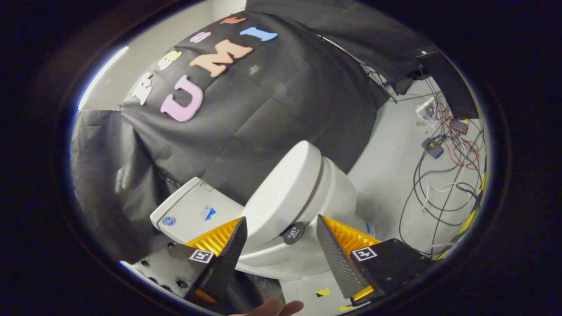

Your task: Open the toilet lid.

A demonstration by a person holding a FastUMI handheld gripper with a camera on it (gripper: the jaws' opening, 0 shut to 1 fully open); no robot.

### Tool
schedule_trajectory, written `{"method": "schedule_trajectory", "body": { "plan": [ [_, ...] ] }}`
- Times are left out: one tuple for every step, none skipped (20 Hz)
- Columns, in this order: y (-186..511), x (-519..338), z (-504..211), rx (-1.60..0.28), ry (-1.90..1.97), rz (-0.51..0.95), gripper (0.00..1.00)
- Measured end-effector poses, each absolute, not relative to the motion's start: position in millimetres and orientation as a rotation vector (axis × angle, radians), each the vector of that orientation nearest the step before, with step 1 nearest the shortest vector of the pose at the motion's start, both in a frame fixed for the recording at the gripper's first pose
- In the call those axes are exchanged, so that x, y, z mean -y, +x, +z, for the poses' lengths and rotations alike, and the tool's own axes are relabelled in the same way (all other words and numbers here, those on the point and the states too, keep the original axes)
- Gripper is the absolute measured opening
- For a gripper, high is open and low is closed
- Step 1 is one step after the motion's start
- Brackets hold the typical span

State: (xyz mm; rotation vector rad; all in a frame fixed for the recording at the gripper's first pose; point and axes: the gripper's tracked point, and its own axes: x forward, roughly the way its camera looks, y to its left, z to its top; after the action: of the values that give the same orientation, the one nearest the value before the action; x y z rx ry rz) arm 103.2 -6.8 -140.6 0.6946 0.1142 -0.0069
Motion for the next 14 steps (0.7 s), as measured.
{"method": "schedule_trajectory", "body": {
  "plan": [
    [106,6,-144,-0.123,0.696,-0.002,0.98],
    [108,3,-148,-0.132,0.704,0.007,0.98],
    [111,2,-148,-0.128,0.723,0.017,0.98],
    [113,2,-149,-0.118,0.743,0.024,0.98],
    [116,2,-149,-0.107,0.768,0.028,0.98],
    [118,2,-151,-0.099,0.797,0.028,0.98],
    [120,5,-154,-0.093,0.830,0.019,0.98],
    [120,6,-160,-0.092,0.861,0.007,0.98],
    [121,8,-166,-0.096,0.888,-0.011,0.98],
    [122,8,-173,-0.107,0.914,-0.026,0.98],
    [125,5,-177,-0.121,0.933,-0.026,0.98],
    [128,-3,-178,-0.127,0.951,-0.019,0.98],
    [133,-7,-176,-0.117,0.973,-0.002,0.97],
    [137,-5,-173,-0.100,1.004,-0.004,0.96]
  ]
}}
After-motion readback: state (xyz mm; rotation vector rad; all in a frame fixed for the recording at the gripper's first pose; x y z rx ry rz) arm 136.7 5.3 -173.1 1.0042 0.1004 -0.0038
